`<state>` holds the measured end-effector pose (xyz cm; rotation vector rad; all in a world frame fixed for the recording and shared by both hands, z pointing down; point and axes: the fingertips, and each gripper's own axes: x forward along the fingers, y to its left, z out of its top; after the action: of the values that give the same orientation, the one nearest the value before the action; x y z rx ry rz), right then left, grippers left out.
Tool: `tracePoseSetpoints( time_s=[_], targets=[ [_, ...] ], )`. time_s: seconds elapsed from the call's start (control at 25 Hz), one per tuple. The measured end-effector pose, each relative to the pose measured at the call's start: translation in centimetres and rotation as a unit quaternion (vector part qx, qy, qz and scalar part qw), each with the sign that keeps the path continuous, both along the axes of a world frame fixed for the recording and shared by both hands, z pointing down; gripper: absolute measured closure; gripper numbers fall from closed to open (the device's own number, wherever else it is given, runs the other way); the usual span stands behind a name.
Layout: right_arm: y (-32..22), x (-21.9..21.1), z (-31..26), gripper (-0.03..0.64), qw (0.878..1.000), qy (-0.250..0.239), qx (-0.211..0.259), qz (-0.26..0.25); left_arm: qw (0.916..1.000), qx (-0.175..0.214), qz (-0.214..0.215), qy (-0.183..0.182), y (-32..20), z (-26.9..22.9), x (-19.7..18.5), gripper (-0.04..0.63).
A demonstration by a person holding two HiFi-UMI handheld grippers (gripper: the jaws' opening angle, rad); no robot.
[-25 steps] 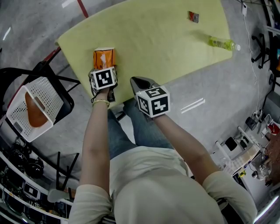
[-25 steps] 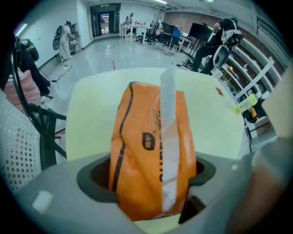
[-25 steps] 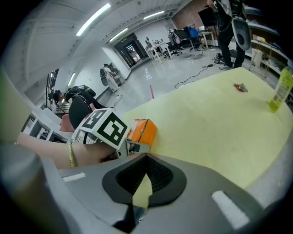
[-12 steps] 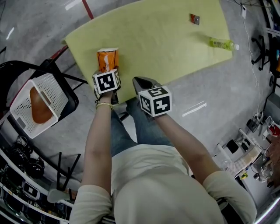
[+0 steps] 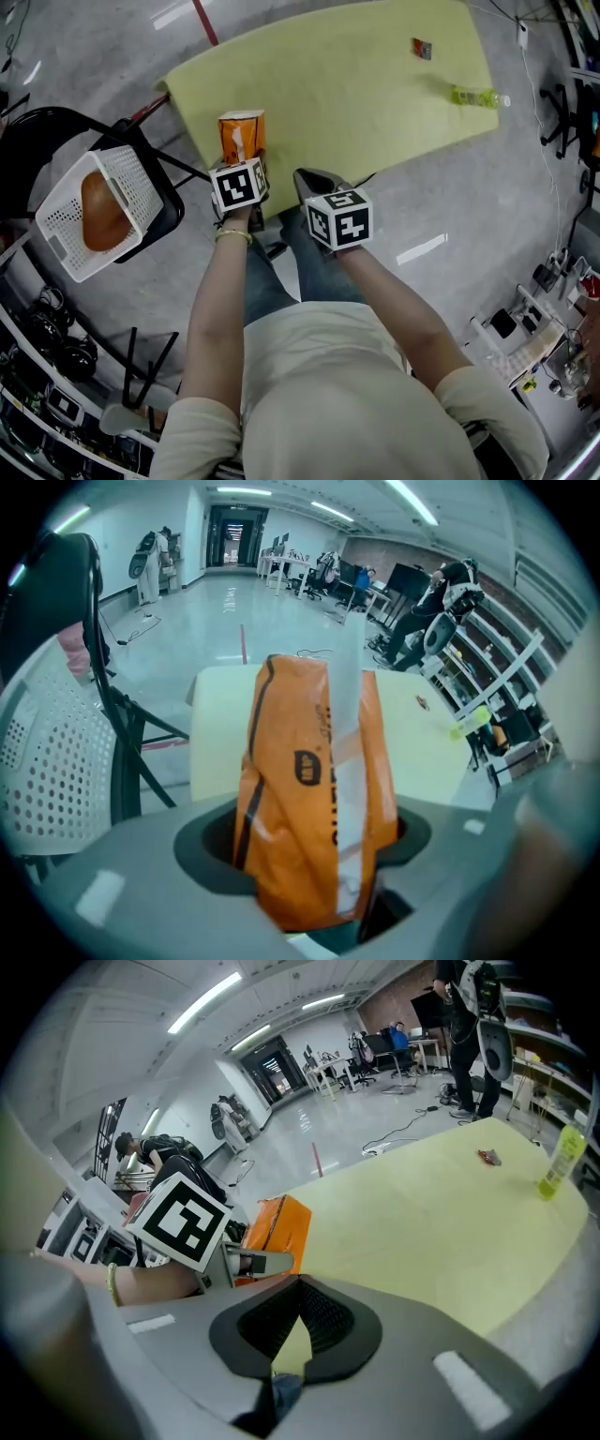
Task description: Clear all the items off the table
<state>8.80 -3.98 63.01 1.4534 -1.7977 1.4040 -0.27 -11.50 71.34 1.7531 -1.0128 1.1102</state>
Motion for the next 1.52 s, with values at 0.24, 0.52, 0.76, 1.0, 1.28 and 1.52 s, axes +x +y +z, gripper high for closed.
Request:
tracePoseSetpoints(
  time_s=[0.24,0.52,0.76,1.0,1.28,1.52],
  targets=[
    [0.5,-1.4,-1.8,0.618,1.0,0.005,0.011,0.002,0.9999,0.01,-0.003,0.01,1.0,-2.6,-1.6,0.281],
    [1.5,-3.3,-3.7,0.618,1.0,0.014,0.02,0.007,0.9995,0.02,-0.01,0.023,2.1,-5.4,-4.1,0.281],
    [2.5,-5.0,-5.5,0.618,0.999,0.024,0.028,0.004,0.9991,0.027,-0.012,0.031,3.3,-7.6,-6.2,0.281],
    [3.2,-6.9,-7.1,0.618,0.999,0.034,0.037,-0.003,0.9985,0.038,-0.008,0.04,4.2,-10.0,-8.4,0.281],
    [4.2,-10.4,-8.8,0.618,0.998,0.039,0.043,-0.022,0.9967,0.049,-0.02,0.062,5.5,-13.1,-11.8,0.279],
    [3.8,-13.1,-10.2,0.618,0.997,0.039,0.058,-0.032,0.9954,0.06,-0.02,0.071,6.3,-15.5,-14.9,0.279]
  ],
)
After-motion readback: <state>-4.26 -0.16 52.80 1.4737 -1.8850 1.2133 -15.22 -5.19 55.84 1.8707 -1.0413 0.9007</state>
